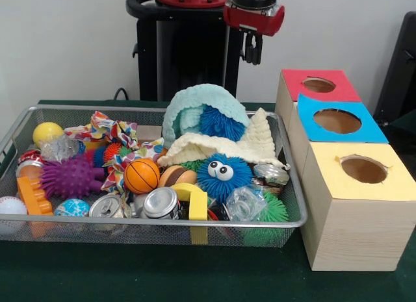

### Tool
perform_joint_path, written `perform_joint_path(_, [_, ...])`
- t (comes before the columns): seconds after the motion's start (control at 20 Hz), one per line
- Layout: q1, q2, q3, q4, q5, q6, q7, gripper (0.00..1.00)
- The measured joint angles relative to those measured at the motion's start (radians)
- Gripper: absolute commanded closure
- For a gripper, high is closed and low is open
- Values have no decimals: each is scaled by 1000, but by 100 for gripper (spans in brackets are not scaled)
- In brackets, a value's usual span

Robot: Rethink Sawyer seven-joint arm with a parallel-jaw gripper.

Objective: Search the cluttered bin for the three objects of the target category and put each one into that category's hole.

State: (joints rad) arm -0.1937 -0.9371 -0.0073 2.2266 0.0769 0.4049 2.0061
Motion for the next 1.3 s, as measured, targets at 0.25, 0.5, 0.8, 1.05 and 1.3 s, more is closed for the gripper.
perform_joint_path(0.25, [-61,-1,56,-1,-86,0,0,100])
perform_joint_path(0.5, [-143,0,102,-10,-166,0,0,100])
perform_joint_path(0.8, [-270,35,145,-50,-263,0,0,100])
perform_joint_path(1.05, [-332,72,171,-89,-307,0,0,100])
perform_joint_path(1.3, [-372,124,191,-153,-365,0,0,100])
